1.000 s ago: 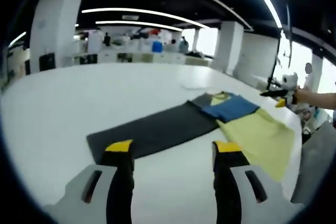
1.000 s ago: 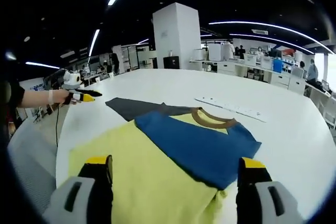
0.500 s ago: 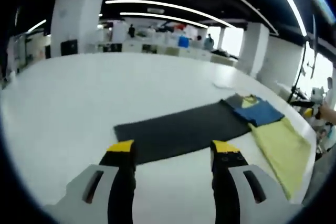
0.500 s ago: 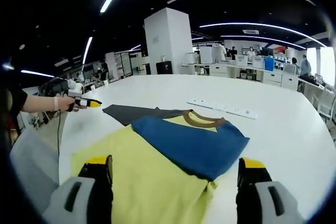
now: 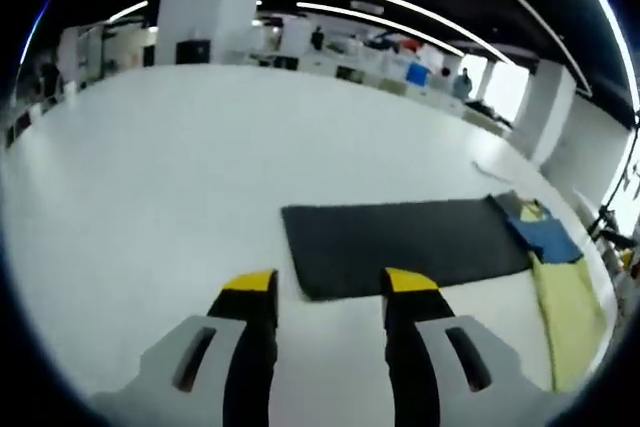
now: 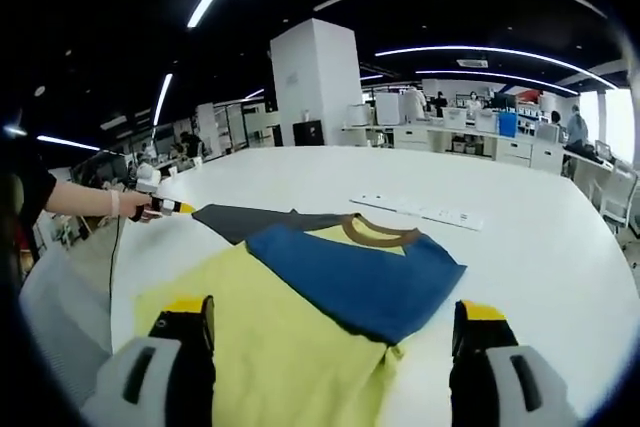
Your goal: Fold the garment on the visible template until the final outline fits inside the template.
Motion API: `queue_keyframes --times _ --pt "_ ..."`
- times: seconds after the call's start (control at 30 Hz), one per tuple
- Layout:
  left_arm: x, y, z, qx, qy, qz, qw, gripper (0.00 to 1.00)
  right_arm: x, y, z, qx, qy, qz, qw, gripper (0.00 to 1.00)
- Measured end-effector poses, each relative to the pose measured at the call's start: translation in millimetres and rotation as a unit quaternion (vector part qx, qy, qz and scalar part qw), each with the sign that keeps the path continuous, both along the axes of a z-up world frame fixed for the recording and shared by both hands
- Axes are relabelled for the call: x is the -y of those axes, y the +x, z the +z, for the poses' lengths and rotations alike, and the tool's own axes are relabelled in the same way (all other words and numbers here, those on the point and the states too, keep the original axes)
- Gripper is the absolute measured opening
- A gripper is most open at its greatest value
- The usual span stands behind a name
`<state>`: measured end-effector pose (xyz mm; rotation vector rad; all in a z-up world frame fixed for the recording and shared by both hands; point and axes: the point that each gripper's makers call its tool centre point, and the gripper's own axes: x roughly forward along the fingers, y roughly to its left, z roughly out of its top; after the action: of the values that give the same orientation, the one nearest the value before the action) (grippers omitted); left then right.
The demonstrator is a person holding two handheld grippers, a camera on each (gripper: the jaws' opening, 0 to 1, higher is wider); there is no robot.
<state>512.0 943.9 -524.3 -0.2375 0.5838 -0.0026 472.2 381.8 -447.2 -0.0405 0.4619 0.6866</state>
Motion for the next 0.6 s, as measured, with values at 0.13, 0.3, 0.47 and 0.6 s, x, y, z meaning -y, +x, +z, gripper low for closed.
queue_keyframes --times 0.13,0.3,0.47,0.6 --pt "1.6 -1.7 -4.3 -0.008 -0.003 -0.004 1.0 0.34 -0.9 -0.1 -1.5 -0.004 0.0 0.002 1.0 0.99" --pt "-0.9 -1.7 -6.0 -0.009 -0.007 0.001 0.9999 0.28 -3.0 -0.1 -1.6 -0.004 0.0 0.003 1.0 0.99" --pt "0.0 -0.3 -6.2 -0.011 -0.015 0.01 0.9998 0.21 -4.9 -1.9 -4.6 -0.008 -0.004 0.006 0.9999 0.98" --pt "2.8 -1.2 -8.3 -0.017 -0.028 0.021 0.9992 0.09 -8.9 -2.9 -7.2 -0.009 -0.011 0.011 0.9998 0.98"
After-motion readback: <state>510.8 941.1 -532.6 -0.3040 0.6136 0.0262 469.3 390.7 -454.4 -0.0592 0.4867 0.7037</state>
